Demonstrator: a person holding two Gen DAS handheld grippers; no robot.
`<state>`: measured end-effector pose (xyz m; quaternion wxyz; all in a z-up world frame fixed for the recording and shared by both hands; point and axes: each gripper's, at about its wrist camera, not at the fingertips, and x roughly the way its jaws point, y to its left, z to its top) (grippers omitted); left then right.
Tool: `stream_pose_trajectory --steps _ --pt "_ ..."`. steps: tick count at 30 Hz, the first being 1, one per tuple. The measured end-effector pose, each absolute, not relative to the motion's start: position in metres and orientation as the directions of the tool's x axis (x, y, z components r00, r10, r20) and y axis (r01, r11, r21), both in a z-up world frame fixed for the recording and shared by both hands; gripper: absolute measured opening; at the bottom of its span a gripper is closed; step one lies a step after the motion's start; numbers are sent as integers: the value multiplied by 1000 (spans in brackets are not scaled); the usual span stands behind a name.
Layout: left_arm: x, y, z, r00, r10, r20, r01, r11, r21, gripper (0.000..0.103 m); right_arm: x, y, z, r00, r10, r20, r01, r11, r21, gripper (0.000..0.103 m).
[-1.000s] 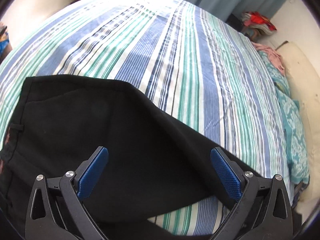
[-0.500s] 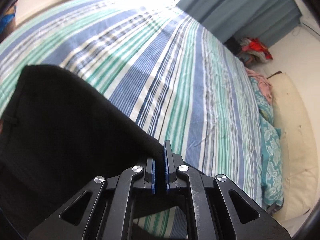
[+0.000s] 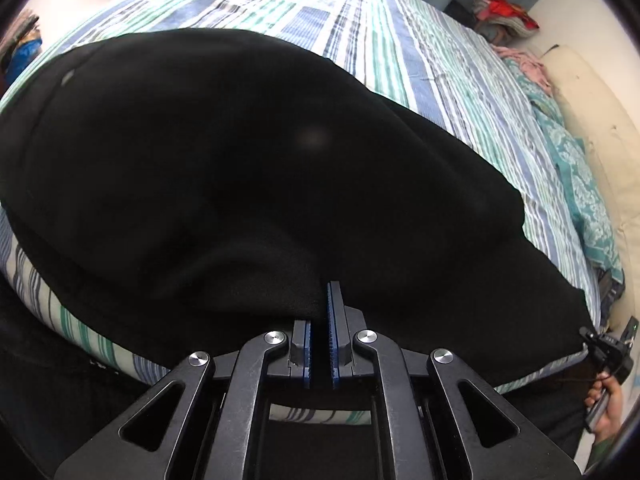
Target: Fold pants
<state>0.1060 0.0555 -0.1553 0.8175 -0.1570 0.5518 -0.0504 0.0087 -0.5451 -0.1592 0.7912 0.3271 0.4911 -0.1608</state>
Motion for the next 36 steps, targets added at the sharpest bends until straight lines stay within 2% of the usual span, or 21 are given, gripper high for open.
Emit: stream_pose_trajectory --steps 9,12,14,18,20,22,36 --pt "96 45 -146 385 -246 -889 -63 955 -291 6 -14 -557 -160 489 68 -870 618 677 400 6" --pt "96 46 -144 387 -246 -889 -63 955 -291 6 -14 -555 -157 499 66 -864 609 683 404 9" --pt "95 45 -147 386 -245 -890 -64 955 -290 6 -17 -559 -156 521 65 -851 609 670 424 17" --pt "90 43 -149 386 -245 -889 -58 956 -288 6 -23 -563 -155 556 64 -829 611 644 460 17" --pt "89 43 -147 390 -250 -886 -51 955 -291 6 -24 -562 -153 553 41 -832 619 648 443 11" --pt "86 45 -144 395 -253 -883 -39 956 -291 6 -24 -559 -150 553 22 -833 617 662 426 9" --pt "86 46 -150 365 -245 -898 -33 961 -275 7 -24 -561 -157 495 8 -869 664 641 384 9"
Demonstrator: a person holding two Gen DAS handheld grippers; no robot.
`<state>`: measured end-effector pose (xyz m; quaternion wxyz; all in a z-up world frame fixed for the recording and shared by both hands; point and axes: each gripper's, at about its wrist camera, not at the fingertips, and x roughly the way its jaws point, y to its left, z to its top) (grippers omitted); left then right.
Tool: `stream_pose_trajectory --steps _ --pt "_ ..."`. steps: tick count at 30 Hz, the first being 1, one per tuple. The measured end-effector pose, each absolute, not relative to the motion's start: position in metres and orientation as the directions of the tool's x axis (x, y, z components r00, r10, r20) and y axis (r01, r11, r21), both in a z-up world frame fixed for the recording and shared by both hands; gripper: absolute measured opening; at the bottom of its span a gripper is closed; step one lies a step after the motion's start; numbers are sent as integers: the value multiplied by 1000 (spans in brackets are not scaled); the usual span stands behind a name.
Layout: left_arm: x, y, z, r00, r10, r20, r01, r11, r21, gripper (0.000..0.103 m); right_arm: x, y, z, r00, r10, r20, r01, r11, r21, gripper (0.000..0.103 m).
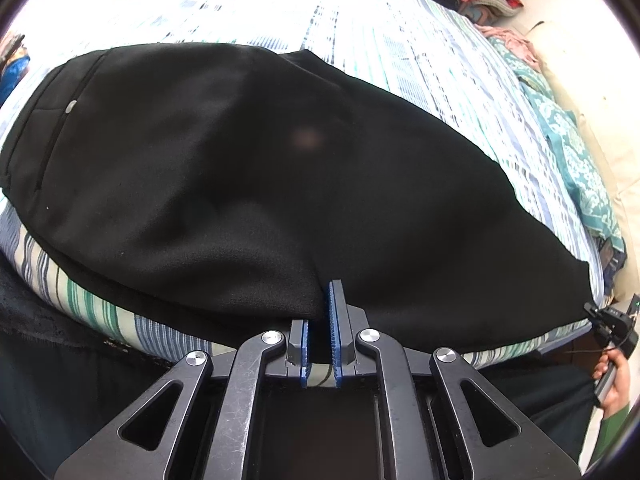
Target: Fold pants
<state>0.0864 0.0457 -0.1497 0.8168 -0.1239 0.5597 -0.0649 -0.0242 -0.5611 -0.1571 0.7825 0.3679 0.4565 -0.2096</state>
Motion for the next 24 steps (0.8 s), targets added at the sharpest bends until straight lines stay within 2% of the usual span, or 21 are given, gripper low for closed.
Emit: stream_pose_trajectory --steps 12,15,16,17,18,19,20,21,24 --pt "81 47 -151 333 -220 -917 -30 970 -243 7 -27 -564 -160 459 -32 -888 703 624 341 9" --pt "81 49 -154 304 -196 -932 -47 974 -220 19 -26 -563 -161 445 -39 -895 711 623 327 9" --pt "80 50 -153 297 -183 -937 -58 976 -209 27 -25 -562 -160 439 -44 -897 715 623 319 11" --pt "78 53 -151 292 -171 -941 -68 978 -199 36 -25 -562 -159 438 -51 -898 716 624 313 20" --pt "74 58 -148 289 -155 -945 -77 980 -184 40 -26 -561 -156 436 -66 -898 718 626 303 26" --pt "69 64 -145 291 -143 -946 -84 981 -174 47 -28 -559 -151 447 -79 -891 717 628 304 48" --pt "63 70 -140 294 -131 -947 -89 982 -164 48 -32 -557 -145 464 -95 -881 713 629 308 73" --pt "57 76 -134 301 -118 -946 -94 984 -153 48 -37 -553 -137 484 -121 -867 711 632 308 80" --pt "41 92 -107 381 -69 -922 -119 985 -123 51 -53 -536 -109 521 -241 -819 706 662 254 82"
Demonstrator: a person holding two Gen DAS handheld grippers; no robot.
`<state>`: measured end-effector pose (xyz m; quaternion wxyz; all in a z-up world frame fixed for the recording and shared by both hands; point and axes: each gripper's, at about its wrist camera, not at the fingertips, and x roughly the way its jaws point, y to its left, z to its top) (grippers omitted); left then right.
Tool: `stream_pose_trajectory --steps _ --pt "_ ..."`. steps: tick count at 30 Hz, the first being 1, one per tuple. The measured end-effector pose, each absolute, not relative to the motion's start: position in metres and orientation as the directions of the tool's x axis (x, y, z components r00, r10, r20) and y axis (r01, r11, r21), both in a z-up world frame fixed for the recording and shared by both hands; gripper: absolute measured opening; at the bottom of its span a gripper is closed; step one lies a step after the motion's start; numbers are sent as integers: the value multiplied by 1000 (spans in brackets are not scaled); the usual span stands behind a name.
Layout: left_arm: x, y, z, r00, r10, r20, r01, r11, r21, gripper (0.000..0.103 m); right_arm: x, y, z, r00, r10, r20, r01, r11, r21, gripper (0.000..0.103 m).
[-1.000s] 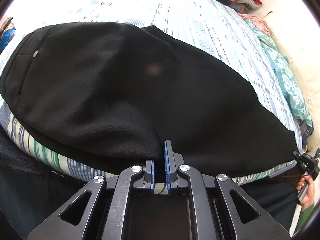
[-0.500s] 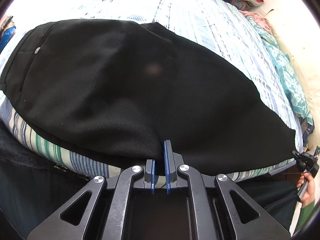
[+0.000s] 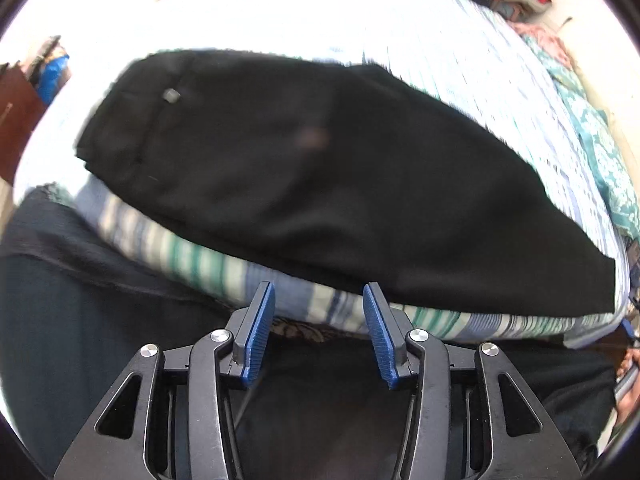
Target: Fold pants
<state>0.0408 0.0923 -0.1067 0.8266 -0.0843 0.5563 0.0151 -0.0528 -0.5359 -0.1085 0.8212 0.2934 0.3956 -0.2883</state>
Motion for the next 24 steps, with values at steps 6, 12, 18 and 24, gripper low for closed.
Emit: stream_pose_trajectory --steps 6,12,18,24 --pt "92 83 -72 584 -64 -809 -27 995 -99 83 -52 -477 -72 616 -318 -721 636 741 217 85" --pt "157 53 -103 650 -32 -759 76 997 23 83 -7 -399 -101 699 -121 -704 479 811 336 87" --pt "151 83 -166 514 101 -852 -101 993 57 91 25 -342 -142 613 20 -790 304 917 259 87" --pt "138 91 -157 498 92 -862 -112 993 41 95 36 -346 -180 513 63 -856 321 911 260 88"
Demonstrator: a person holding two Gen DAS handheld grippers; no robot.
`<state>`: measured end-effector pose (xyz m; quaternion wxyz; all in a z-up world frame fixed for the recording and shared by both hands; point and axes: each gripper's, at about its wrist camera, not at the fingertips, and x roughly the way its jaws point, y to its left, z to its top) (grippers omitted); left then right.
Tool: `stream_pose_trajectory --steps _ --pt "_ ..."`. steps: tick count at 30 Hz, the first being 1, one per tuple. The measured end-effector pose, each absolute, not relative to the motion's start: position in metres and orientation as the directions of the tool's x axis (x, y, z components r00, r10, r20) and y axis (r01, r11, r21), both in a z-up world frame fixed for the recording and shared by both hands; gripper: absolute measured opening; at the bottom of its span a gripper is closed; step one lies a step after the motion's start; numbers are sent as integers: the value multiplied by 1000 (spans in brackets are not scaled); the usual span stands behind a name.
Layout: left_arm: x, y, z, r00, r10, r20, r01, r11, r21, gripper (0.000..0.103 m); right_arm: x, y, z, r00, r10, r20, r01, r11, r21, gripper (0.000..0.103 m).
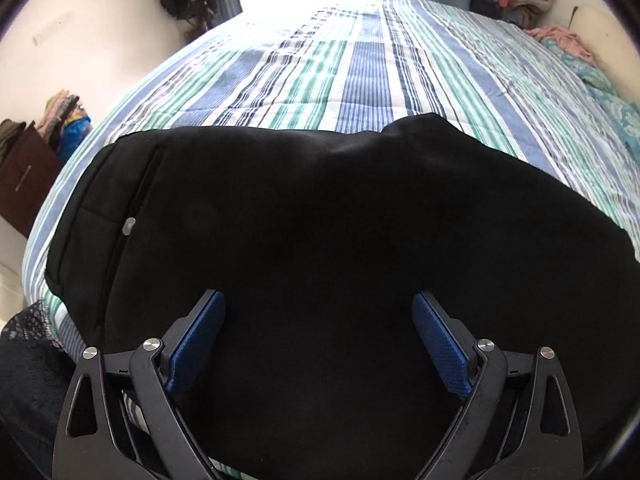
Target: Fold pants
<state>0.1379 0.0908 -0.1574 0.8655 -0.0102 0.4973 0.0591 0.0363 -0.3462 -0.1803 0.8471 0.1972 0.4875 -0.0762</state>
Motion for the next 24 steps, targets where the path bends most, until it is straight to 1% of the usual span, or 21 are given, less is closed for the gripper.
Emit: stream_pose_trajectory --steps 2,4,6,9,10,12,13,14,15,16,17,18,21,24 --pt "138 90 -143 545 31 -838 -87 996 -20 95 34 -351 -181 525 76 -848 328 901 284 89" --pt "150 83 -131 583 -17 -812 -22 999 -37 95 32 -353 -179 534 84 -841 334 894 300 89" --pt "167 72 -123 595 -53 -802 53 998 -26 95 30 -354 -180 538 89 -838 338 888 311 89" --pt "206 62 -127 592 -39 -805 97 995 24 95 29 -351 -181 536 84 -840 331 895 300 90" --pt "220 62 -136 570 3 -821 84 995 62 96 29 -350 -181 533 80 -842 327 899 292 91" --pt "248 70 -162 506 205 -838 -36 975 217 93 32 -348 -181 529 73 -846 322 904 280 93" --pt "255 82 -169 490 239 -839 -100 971 218 94 32 -348 -181 527 72 -847 321 906 276 94" --pt "256 95 -168 498 198 -845 -150 979 141 95 33 -347 -182 524 69 -849 320 908 271 95" --pt "253 105 -163 506 185 -842 -204 975 91 95 33 -345 -182 520 64 -852 319 910 263 95" --pt "249 111 -157 516 187 -836 -237 969 70 95 35 -345 -182 518 59 -854 318 913 256 96" --pt "243 114 -151 525 211 -824 -264 961 78 91 36 -343 -183 515 54 -855 317 915 249 96" --pt "236 117 -145 537 233 -811 -282 956 88 90 36 -342 -183 514 51 -856 315 917 244 96" --pt "214 130 -127 575 226 -787 -279 958 71 92 35 -342 -184 515 57 -855 310 918 247 99" --pt "193 132 -122 587 154 -795 -205 978 38 95 37 -341 -185 511 54 -858 304 922 239 101"
